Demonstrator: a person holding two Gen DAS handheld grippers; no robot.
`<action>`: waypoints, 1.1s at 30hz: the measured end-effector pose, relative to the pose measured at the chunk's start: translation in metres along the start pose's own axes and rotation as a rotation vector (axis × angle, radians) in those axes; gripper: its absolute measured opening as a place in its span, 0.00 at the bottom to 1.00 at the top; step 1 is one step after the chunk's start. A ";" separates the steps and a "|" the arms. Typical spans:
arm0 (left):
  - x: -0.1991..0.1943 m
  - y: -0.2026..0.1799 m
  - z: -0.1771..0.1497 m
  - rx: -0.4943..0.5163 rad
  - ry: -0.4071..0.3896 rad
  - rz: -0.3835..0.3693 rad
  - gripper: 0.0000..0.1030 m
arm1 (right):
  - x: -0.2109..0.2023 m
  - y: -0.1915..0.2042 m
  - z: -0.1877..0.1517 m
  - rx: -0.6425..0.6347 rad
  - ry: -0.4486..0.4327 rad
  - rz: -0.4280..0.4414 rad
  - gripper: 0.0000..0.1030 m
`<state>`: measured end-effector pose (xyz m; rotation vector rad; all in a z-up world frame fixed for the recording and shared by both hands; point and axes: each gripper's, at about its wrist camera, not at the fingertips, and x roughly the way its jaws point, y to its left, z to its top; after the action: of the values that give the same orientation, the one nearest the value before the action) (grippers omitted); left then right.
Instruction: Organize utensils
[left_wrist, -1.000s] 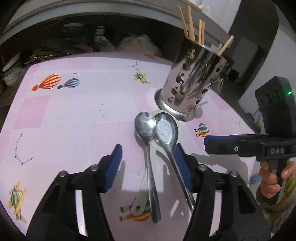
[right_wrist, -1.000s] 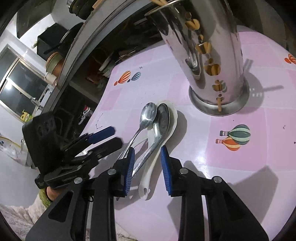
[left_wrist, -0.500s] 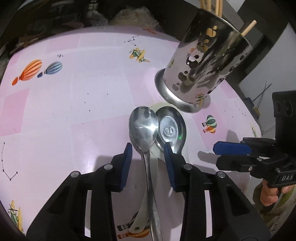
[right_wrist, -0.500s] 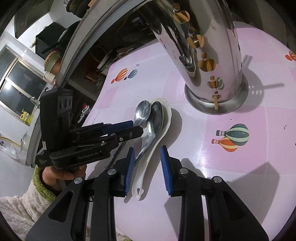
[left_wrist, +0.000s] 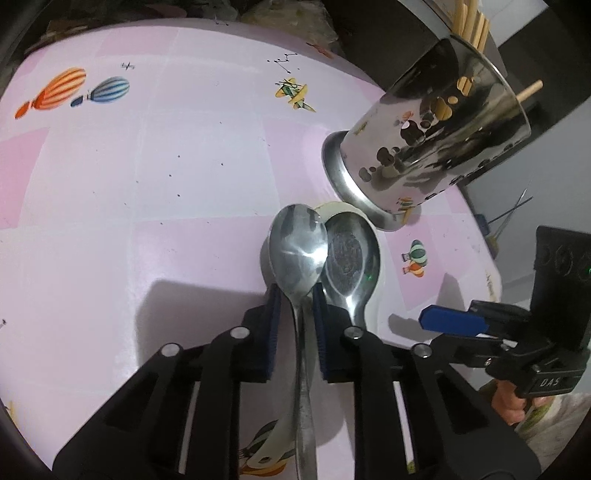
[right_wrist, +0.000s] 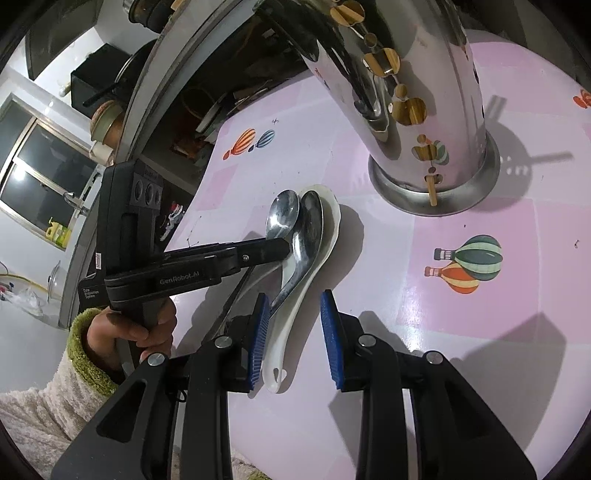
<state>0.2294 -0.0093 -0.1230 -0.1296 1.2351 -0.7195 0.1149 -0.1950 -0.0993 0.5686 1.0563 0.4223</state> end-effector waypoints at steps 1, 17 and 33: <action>0.000 0.001 -0.001 -0.005 0.000 -0.006 0.13 | -0.001 0.001 0.000 -0.002 -0.002 -0.001 0.28; -0.012 0.012 -0.008 -0.084 -0.084 -0.083 0.02 | 0.016 0.012 0.007 0.050 0.075 0.008 0.28; -0.018 0.016 -0.017 -0.106 -0.127 -0.122 0.02 | 0.049 0.049 0.007 -0.113 0.131 -0.244 0.28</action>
<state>0.2185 0.0186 -0.1222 -0.3359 1.1511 -0.7399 0.1402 -0.1297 -0.1001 0.3097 1.2031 0.3055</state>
